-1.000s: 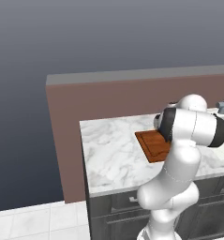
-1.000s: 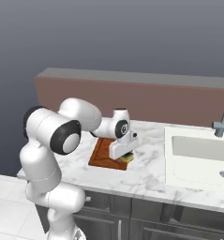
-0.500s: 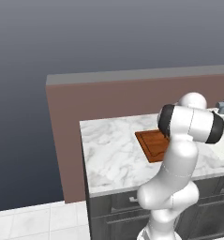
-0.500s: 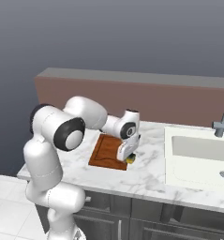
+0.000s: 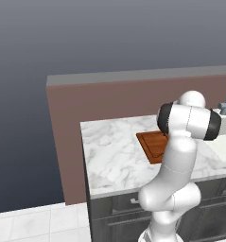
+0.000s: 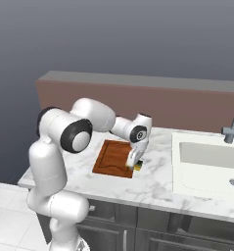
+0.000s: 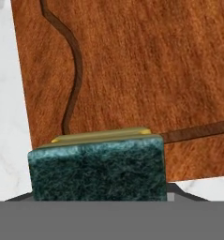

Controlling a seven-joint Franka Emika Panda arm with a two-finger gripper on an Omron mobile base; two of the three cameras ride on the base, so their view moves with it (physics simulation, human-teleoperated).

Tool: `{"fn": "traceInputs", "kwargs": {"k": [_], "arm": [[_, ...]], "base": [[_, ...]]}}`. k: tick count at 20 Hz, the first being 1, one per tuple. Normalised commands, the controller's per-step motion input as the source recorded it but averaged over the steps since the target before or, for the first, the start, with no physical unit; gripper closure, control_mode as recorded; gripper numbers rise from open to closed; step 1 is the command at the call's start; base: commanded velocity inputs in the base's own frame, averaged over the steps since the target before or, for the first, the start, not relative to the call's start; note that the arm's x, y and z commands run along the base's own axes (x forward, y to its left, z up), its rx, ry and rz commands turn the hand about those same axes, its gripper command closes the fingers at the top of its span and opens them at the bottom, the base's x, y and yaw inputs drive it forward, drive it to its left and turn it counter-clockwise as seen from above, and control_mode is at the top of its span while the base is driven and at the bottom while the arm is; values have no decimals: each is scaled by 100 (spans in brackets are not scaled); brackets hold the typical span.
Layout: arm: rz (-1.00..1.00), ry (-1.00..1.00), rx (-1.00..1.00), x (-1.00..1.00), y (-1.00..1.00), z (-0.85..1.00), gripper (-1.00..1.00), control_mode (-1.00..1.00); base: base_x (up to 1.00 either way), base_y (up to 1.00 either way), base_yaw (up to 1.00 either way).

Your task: Pick up the sponge from the counter and clean the cutting board by briefly scrubbing or pressing down on the cutting board. Once finished, release the sponge.

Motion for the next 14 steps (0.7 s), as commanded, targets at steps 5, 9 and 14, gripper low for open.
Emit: {"fn": "traceInputs", "kwargs": {"k": [5, 9, 14], "arm": [[1, 0, 0, -12, 18, -8, 100, -100], [-1, -2, -2, -25, 25, -1, 100, -100], [-7, -1, -3, -19, 20, 0, 100, -100]], "base": [[0, 0, 0], [0, 0, 0], [0, 0, 0]]}}
